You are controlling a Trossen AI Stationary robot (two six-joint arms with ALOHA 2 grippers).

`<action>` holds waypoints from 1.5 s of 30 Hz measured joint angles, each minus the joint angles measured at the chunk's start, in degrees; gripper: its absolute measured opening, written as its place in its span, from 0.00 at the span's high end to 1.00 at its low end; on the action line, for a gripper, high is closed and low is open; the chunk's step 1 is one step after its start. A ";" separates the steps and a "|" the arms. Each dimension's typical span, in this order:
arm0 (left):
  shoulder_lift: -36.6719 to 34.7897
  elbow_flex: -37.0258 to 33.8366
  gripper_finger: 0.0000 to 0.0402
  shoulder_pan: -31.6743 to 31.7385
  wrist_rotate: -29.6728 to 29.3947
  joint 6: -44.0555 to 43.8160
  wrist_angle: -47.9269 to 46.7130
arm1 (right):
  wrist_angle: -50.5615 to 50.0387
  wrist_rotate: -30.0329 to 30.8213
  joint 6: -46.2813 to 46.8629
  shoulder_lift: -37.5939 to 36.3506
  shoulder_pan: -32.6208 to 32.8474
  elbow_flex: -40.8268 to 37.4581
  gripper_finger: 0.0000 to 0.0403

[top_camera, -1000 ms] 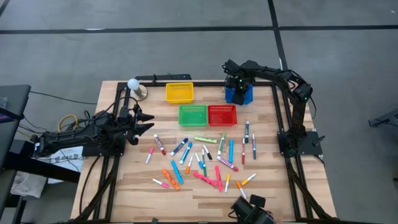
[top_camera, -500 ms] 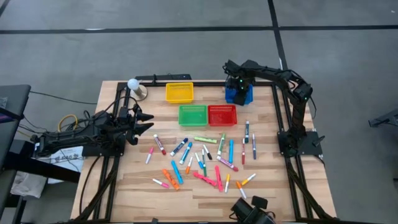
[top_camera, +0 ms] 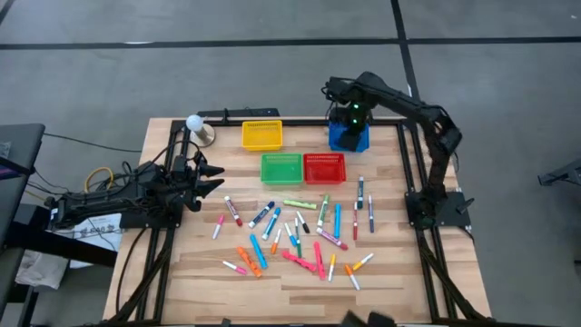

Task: Pick & Place Markers
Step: Put the yellow highlighter into the blue bin

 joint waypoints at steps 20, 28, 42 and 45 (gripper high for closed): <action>0.00 0.00 0.56 0.02 0.00 0.02 0.37 | 4.03 -0.32 30.72 -26.56 46.72 -13.73 0.76; 0.00 0.02 0.56 0.02 -0.02 0.02 0.41 | 7.96 0.05 36.34 -22.59 60.44 -20.52 0.76; -0.02 0.02 0.56 0.02 -0.02 0.02 0.87 | 25.33 2.04 34.36 -16.67 68.91 -33.83 0.76; -0.02 0.02 0.56 0.00 -0.02 0.02 0.89 | 29.00 2.51 34.31 -16.64 70.72 -36.49 0.76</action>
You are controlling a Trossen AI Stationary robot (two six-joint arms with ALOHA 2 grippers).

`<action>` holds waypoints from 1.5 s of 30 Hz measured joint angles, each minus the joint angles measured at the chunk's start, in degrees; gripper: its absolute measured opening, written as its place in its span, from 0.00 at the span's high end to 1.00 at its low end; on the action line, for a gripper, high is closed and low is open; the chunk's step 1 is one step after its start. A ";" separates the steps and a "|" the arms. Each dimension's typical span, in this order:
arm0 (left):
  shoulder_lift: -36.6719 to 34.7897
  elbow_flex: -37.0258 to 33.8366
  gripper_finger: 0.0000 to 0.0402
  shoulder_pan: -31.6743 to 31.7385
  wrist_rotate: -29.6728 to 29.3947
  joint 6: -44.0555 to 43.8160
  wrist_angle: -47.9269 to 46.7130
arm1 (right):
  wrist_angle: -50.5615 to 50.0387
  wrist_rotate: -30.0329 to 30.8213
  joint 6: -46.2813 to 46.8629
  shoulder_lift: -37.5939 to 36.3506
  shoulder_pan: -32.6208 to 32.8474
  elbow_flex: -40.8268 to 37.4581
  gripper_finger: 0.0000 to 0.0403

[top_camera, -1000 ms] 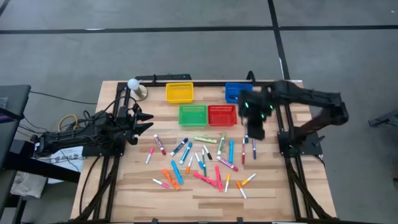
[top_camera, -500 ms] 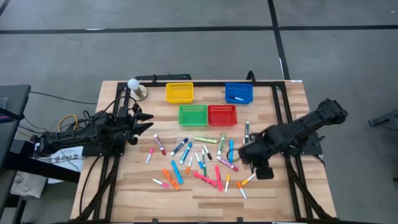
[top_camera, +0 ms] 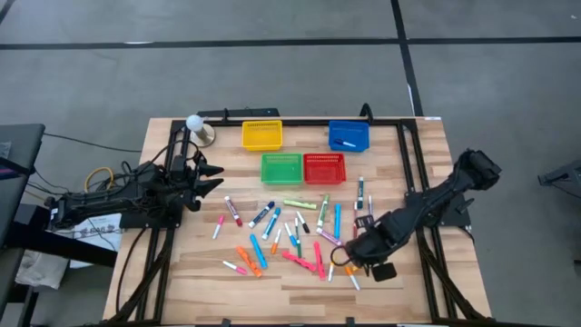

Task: Pick & Place Markers
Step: Put the yellow highlighter into the blue bin

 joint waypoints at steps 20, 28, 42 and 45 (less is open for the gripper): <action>0.02 0.00 0.56 0.02 0.02 -0.02 0.54 | 14.72 3.01 -3.73 0.00 4.26 -11.76 0.76; 0.02 -0.01 0.56 0.02 0.02 -0.02 0.66 | 15.81 4.94 -8.07 2.68 4.17 -11.74 0.76; 0.02 -0.01 0.56 0.01 0.02 -0.02 1.13 | 17.36 4.31 -8.01 10.63 4.28 -11.43 0.76; 0.01 -0.01 0.56 0.02 0.02 -0.02 1.26 | 17.47 4.48 -7.12 10.62 4.28 -11.48 0.76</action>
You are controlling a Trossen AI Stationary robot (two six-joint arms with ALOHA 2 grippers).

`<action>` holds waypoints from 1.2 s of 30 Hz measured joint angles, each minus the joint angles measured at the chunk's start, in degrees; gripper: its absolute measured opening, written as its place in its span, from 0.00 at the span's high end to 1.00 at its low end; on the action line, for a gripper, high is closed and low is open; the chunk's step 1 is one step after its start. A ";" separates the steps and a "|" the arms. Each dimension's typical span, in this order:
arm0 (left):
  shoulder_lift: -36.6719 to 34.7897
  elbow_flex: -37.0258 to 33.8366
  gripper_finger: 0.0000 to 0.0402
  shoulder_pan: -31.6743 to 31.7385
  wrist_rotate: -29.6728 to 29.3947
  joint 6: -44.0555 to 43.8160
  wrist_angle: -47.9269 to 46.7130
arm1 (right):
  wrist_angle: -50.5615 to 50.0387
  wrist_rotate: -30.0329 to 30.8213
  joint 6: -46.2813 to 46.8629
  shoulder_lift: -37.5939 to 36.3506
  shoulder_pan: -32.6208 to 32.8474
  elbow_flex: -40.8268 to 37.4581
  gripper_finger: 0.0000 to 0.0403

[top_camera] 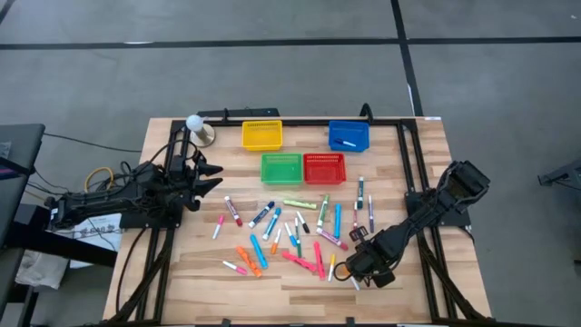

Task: Pick & Place Markers
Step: Put the yellow highlighter into the blue bin

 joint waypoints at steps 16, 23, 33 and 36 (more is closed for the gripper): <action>-0.01 0.01 0.56 -0.02 0.00 0.00 0.44 | 0.42 0.00 0.67 0.02 -0.11 -0.15 0.76; 0.01 0.01 0.56 -0.02 0.00 0.01 0.54 | 0.97 -0.08 0.80 0.00 -0.11 -0.20 0.76; 0.00 0.00 0.56 -0.01 0.00 0.01 0.84 | 1.01 -0.16 2.72 0.00 -0.11 -0.20 0.86; 0.01 0.01 0.56 -0.01 0.00 0.01 0.84 | 0.90 -0.20 2.72 0.00 -0.11 -0.20 0.92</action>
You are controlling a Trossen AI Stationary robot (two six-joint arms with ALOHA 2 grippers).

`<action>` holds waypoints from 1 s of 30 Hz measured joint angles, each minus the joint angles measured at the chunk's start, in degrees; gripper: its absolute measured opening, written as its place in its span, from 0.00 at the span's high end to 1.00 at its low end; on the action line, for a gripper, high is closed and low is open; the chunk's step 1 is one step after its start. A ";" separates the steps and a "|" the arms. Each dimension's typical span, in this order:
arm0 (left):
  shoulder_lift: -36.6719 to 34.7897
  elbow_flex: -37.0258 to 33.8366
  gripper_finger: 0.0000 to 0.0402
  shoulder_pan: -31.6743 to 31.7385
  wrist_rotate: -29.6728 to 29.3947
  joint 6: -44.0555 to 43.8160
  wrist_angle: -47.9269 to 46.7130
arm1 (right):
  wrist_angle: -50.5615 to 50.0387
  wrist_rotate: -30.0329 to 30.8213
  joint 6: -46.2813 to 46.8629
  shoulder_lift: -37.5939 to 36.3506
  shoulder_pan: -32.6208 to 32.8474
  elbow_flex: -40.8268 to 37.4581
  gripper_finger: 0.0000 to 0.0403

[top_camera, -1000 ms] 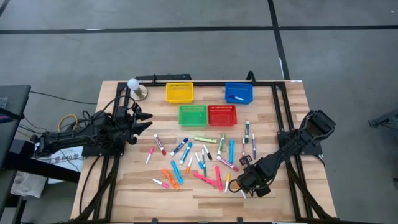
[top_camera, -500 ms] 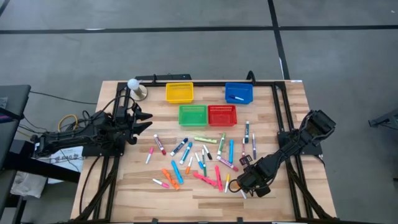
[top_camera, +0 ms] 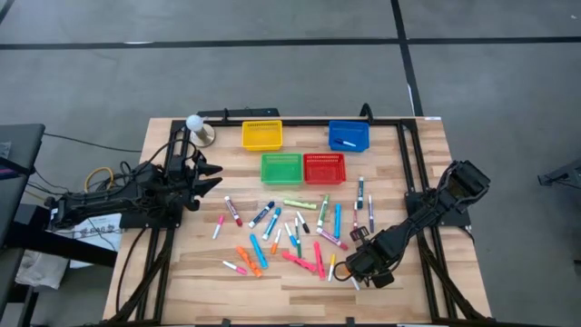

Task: Pick & Place Markers
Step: Put the yellow highlighter into the blue bin

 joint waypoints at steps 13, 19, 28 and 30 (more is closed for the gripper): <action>-0.02 0.01 0.56 0.01 0.00 -0.01 0.00 | -3.72 0.10 7.17 -8.40 -1.05 -0.09 0.91; -0.02 -0.01 0.56 0.01 0.00 0.00 0.05 | -14.87 -4.72 9.95 -16.44 -2.11 4.90 0.95; 0.01 -0.02 0.56 0.01 0.00 -0.01 0.44 | -36.48 -1.85 10.40 -20.97 -5.86 19.92 0.91; 0.01 0.00 0.56 0.00 0.00 -0.01 0.46 | -41.39 -0.08 10.02 -21.11 -6.92 22.86 0.93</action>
